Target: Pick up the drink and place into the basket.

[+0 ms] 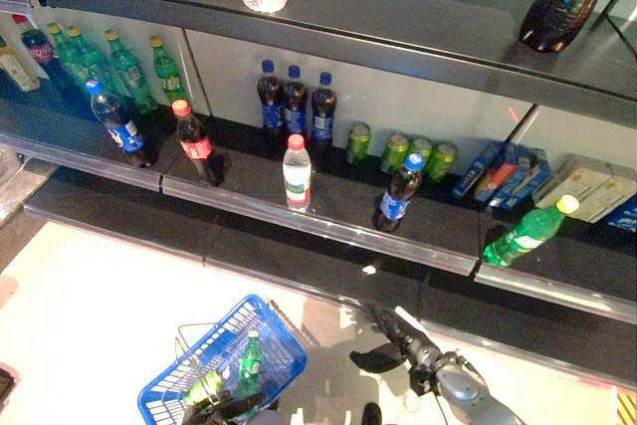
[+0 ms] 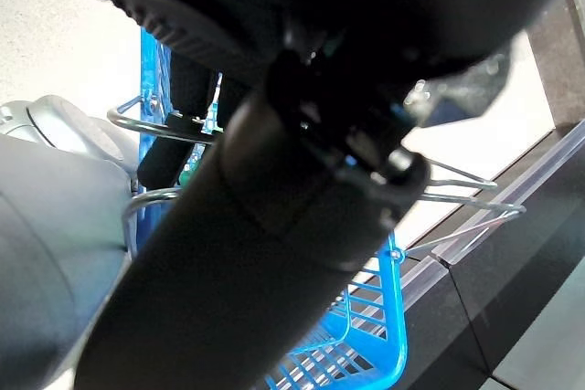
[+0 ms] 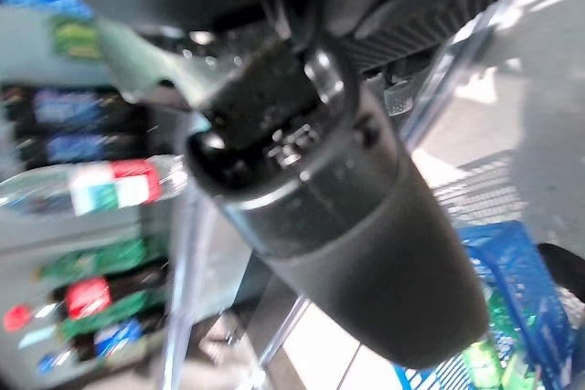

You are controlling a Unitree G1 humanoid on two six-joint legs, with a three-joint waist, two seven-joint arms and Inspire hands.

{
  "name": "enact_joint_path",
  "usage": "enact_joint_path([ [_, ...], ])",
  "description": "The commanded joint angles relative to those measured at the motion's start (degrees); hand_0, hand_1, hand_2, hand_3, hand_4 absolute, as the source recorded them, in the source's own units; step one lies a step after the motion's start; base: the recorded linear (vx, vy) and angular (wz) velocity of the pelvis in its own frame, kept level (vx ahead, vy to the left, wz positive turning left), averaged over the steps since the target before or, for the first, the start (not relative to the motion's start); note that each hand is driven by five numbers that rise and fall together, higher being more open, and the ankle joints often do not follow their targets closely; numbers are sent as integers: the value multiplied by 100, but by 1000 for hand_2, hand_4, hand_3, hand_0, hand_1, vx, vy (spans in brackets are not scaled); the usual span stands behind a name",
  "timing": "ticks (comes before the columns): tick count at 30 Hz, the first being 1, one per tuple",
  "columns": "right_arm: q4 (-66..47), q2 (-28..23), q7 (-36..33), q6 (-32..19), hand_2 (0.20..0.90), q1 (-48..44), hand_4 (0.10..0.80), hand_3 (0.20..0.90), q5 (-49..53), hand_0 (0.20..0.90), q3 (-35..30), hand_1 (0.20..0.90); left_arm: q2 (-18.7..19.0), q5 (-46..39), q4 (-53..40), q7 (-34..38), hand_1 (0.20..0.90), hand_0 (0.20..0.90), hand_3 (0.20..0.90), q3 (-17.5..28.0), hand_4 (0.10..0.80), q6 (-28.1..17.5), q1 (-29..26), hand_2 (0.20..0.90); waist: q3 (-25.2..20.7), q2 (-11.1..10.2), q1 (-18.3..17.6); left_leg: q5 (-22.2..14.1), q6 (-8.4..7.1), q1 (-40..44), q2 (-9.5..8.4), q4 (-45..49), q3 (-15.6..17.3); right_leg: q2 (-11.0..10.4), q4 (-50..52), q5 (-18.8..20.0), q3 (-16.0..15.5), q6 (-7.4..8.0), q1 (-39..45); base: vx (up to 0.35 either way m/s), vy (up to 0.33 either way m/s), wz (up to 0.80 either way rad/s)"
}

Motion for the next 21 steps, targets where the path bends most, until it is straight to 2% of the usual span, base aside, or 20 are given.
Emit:
enact_joint_path([
  [1, -1319, -137, 183, -663, 900, -240, 800, 900, 656, 900, -325, 900, 170, 367, 39, -229, 300, 300, 200, -151, 100, -417, 117, 300, -203, -102, -78, 33, 151, -129, 144, 34, -57, -381, 180, 73, -66, 92, 41, 0, 0, 0],
  [6, -2319, -17, -595, -1250, 900, -241, 800, 900, 685, 900, -1054, 900, 20, 407, 95, -225, 300, 300, 200, -96, 100, -506, 221, 300, -323, -15, -230, -2, 143, -19, 234, 13, 29, -355, 232, 13, 68, 77, 23, 24, 2, -3],
  [11, -2763, 138, -1373, -1768, 900, -275, 800, 900, 492, 900, -1485, 900, -101, 388, 128, -210, 300, 300, 200, -77, 100, -596, 339, 300, -392, 81, -308, -31, 137, 54, 299, 1, 105, -337, 258, -34, 147, 54, 1, 27, 9, -13],
  [15, -2876, 157, -2133, -1744, 900, -411, 800, 900, 302, 900, -1635, 900, -136, 342, 251, -238, 300, 300, 200, -89, 100, -648, 345, 300, -405, 120, -315, -45, 117, 74, 338, 35, 141, -330, 316, -83, 166, 30, -1, 40, 4, 0],
  [16, -2787, 171, -2448, -1599, 900, -471, 800, 900, 226, 900, -1653, 900, -145, 341, 266, -222, 300, 300, 200, -116, 100, -645, 343, 300, -395, 133, -301, -51, 110, 74, 344, 61, 135, -327, 356, -108, 163, 15, -4, 49, 7, 0],
  [21, -2441, 201, -3106, -1163, 900, -653, 800, 900, 199, 900, -1638, 900, -152, 394, 254, -272, 300, 300, 200, -249, 100, -674, 362, 300, -289, 189, -214, -76, 117, -24, 311, 251, 28, -317, 600, -226, 107, -69, -54, 43, 12, 1],
])
